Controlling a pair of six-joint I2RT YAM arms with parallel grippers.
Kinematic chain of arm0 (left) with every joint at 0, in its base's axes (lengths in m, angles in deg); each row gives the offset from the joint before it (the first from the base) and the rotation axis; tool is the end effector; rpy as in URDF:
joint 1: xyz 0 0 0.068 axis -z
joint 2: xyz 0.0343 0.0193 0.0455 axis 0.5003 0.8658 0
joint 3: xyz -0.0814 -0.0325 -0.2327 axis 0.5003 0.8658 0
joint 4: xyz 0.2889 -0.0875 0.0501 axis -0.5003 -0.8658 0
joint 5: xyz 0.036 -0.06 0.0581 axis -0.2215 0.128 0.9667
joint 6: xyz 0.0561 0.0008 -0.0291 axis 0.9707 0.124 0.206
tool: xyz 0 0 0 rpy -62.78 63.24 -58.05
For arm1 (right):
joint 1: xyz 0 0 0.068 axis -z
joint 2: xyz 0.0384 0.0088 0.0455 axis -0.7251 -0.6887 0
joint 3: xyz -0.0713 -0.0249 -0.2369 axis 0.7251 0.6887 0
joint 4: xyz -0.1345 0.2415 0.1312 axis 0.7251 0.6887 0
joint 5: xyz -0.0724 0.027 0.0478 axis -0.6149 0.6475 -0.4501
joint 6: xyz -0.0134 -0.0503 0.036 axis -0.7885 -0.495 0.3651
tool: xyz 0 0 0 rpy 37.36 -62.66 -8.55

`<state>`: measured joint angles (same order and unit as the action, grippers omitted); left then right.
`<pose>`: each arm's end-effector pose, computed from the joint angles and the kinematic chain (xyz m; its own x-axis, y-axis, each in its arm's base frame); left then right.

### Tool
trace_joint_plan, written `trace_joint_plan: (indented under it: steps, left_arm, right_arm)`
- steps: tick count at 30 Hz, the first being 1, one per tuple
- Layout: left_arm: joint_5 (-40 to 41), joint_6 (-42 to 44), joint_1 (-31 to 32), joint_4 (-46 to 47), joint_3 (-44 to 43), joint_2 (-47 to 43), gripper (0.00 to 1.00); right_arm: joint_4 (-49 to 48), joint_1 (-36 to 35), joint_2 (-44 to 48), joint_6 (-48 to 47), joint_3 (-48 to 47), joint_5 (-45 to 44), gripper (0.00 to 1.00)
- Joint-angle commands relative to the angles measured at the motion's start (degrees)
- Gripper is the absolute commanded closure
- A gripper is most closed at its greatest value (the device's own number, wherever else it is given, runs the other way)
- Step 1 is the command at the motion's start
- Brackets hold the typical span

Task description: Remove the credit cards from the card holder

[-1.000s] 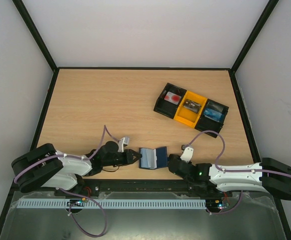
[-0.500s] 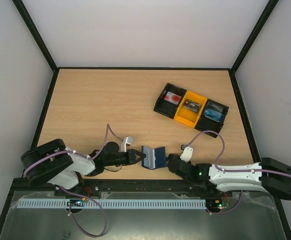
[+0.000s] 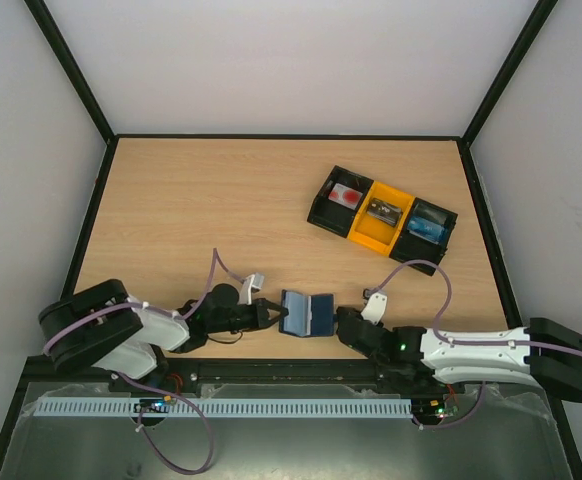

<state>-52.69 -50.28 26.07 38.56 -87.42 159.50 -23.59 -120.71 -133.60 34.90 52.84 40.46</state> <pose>0.1234 -0.2083 0.0476 -0.9341 -0.1759 -0.3106 0.2289 0.3725 -0.8994 0.0752 0.1896 0.0540 -0.8116 0.3837 -0.4404 0.0356 0.7851 0.6183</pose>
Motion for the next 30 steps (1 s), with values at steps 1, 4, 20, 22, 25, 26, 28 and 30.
trace_joint_plan:
  steps: [1,4,20,22,25,26,28,30]
  left_arm:
    - [3.45,2.69,0.42,-7.44,-0.48,-5.09,0.97]
    - [5.74,3.85,0.61,-15.14,-1.70,-8.09,0.97]
    - [13.10,-0.27,1.25,-35.21,-1.84,-20.78,0.97]
    - [13.77,-0.31,1.26,-37.04,-1.93,-22.37,0.97]
    - [14.03,-0.26,1.22,-37.81,-1.79,-23.34,0.96]
    - [13.98,-0.19,1.25,-37.74,-1.65,-23.23,0.95]
    - [14.11,-0.14,1.21,-37.83,-1.72,-22.57,0.94]
    - [13.65,-0.22,1.21,-37.81,-2.15,-21.95,0.94]
  right_arm:
    - [9.31,0.15,4.87,-1.09,-4.50,-3.52,0.75]
    - [13.83,0.19,9.03,-4.11,-8.12,-3.35,0.58]
    - [-11.58,-0.18,-9.21,-16.79,-15.34,20.44,0.35]
    - [-14.05,-0.19,-12.25,-16.87,-15.45,21.07,0.35]
    - [-17.57,-0.18,-15.89,-17.14,-15.18,21.97,0.34]
    - [-18.52,-0.20,-17.22,-17.01,-15.07,22.25,0.33]
    - [-20.89,-0.21,-19.95,-16.28,-14.63,23.08,0.31]
    - [-24.10,-0.29,-22.21,-15.69,-13.92,23.89,0.30]
